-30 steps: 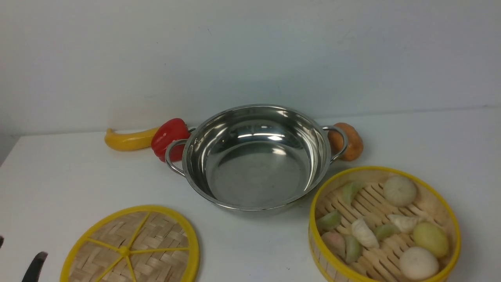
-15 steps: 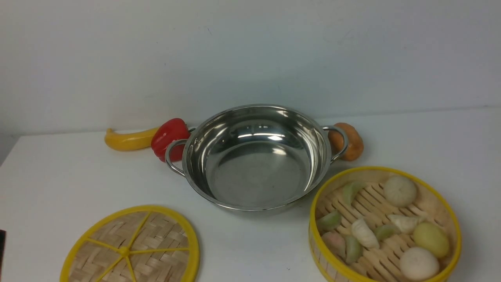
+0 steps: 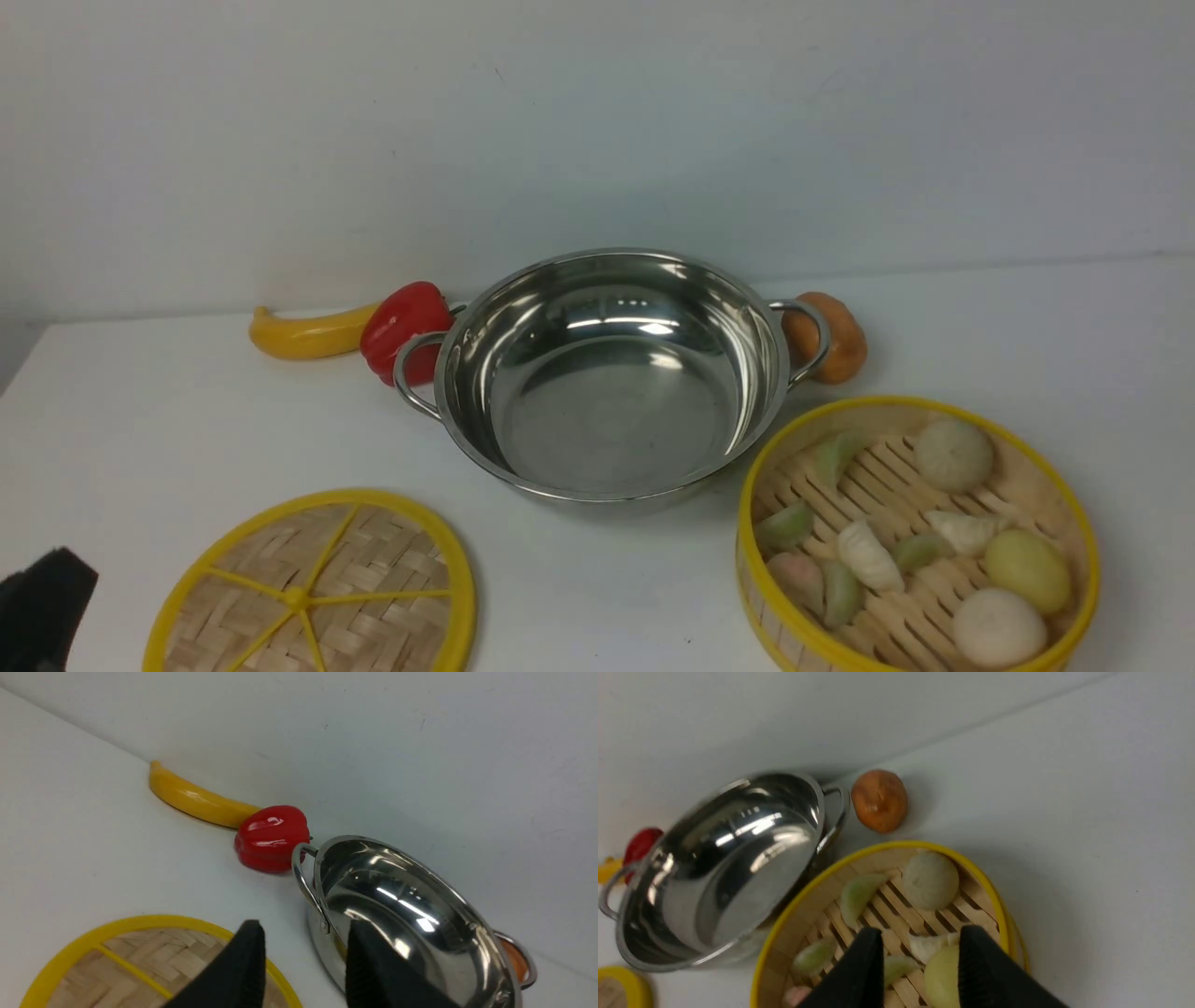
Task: Place the steamer in the pot on the white table, and put the lid on the steamer.
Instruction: 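Reach for and grasp the rim of the bamboo steamer holding the buns with the right gripper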
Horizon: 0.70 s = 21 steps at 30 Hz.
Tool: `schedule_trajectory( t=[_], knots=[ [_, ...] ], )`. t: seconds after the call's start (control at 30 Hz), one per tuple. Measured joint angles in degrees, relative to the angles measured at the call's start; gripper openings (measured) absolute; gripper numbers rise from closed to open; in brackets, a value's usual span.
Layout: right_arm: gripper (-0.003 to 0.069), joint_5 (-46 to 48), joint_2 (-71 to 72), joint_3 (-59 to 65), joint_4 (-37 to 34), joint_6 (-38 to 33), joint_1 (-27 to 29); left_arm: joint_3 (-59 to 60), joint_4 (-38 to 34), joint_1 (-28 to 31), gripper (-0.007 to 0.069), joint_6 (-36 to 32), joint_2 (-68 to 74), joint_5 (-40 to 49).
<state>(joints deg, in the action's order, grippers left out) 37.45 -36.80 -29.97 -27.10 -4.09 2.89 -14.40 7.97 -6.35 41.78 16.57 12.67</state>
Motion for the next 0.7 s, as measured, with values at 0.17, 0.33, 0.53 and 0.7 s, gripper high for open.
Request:
schedule_trajectory(
  t=[0.17, 0.33, 0.53, 0.7],
  knots=[
    [0.0243, 5.7, -14.7, -7.0, 2.7, -2.0, 0.0, -12.8, -0.1, 0.0, 0.0241, -9.5, 15.1, 13.0],
    [0.0243, 6.8, -28.5, -10.4, 6.8, -2.3, 0.0, -22.7, -1.2, 0.0, 0.0241, -19.7, 30.5, 31.2],
    [0.0243, 7.0, -42.2, -16.6, 6.9, -5.3, 0.0, -29.4, -2.1, 0.0, 0.0241, -30.0, 46.0, 39.8],
    [0.0244, 9.4, -48.6, -21.8, 6.1, -7.8, 0.0, -30.8, -2.1, 0.0, 0.0241, -30.8, 51.8, 40.1]
  ],
)
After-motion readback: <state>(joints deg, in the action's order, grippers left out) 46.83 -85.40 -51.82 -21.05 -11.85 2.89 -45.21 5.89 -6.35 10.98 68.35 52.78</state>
